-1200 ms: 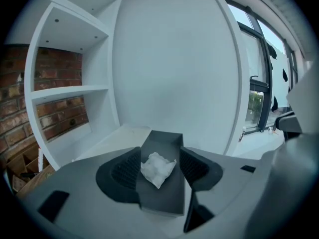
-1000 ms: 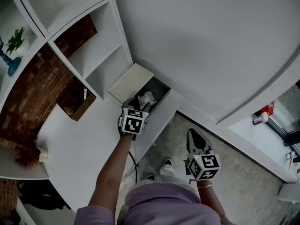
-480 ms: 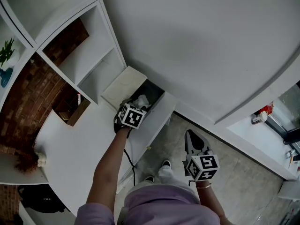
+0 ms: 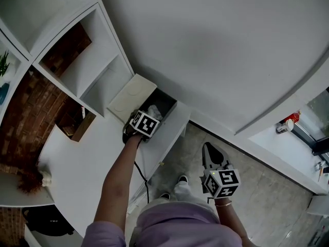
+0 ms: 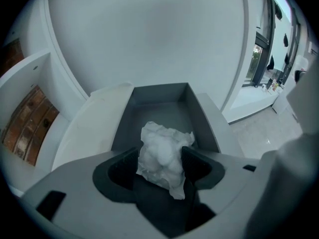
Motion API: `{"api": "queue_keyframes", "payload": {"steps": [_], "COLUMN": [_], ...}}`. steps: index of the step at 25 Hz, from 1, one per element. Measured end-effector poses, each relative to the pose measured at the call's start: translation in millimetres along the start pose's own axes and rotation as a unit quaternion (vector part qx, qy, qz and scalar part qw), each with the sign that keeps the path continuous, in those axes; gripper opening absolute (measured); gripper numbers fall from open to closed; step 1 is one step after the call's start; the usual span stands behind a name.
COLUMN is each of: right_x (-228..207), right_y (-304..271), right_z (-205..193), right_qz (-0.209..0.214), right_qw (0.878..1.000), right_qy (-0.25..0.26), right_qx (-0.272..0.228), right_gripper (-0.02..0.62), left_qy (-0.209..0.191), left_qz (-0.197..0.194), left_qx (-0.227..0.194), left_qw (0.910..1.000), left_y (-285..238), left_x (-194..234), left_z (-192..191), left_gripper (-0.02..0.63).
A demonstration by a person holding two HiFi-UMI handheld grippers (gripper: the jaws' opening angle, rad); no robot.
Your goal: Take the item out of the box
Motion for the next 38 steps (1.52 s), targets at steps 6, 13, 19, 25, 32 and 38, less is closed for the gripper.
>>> {"api": "queue_keyframes", "payload": {"steps": [6,13,19,25,32,38], "right_x": [-4.1,-2.7,2.1,2.3,4.0,10.0], "right_y": [-1.3,-2.7,0.7,4.7,4.2,2.3], "right_z": [-0.8,-1.5,-2.2,-1.9,0.0,1.4], "right_qz": [0.001,0.010,0.018,0.021,0.031,0.042], "right_qw": [1.000,1.000,1.000,1.000,0.999,0.999], "right_qy": [-0.004,-0.003,-0.004,-0.004,-0.006,-0.004], "right_qx": [0.004,0.007,0.009,0.009,0.004,0.004], "right_gripper": [0.005,0.005,0.005,0.005,0.005,0.005], "left_qy": [0.003,-0.021,-0.030,-0.019,0.006,0.039], "left_qz": [-0.026,-0.023,0.021,0.056,0.076,0.086], "left_qx": [0.016,0.005,-0.020,-0.062,-0.118,-0.168], "left_qw": [0.9995,0.9995,0.9992,0.9963,0.9901,0.9812], "left_y": [-5.4,-4.4,5.2,19.3,43.9,69.5], "left_x": [-2.3,-10.2,-10.3,-9.7,-13.9,-13.0], "left_z": [-1.6,1.5,5.2,13.2,34.8,49.2], "left_gripper": [0.243,0.176,0.125,0.098,0.091,0.089]}}
Point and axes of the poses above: the fingertips, and each gripper's own axes: y backward along the fingers, x to its left, z out of its top, the point moved 3 cm from there along y, backward along the fingers, and after that the axes turned 11 degrees about -x, right-handed, at the moved point
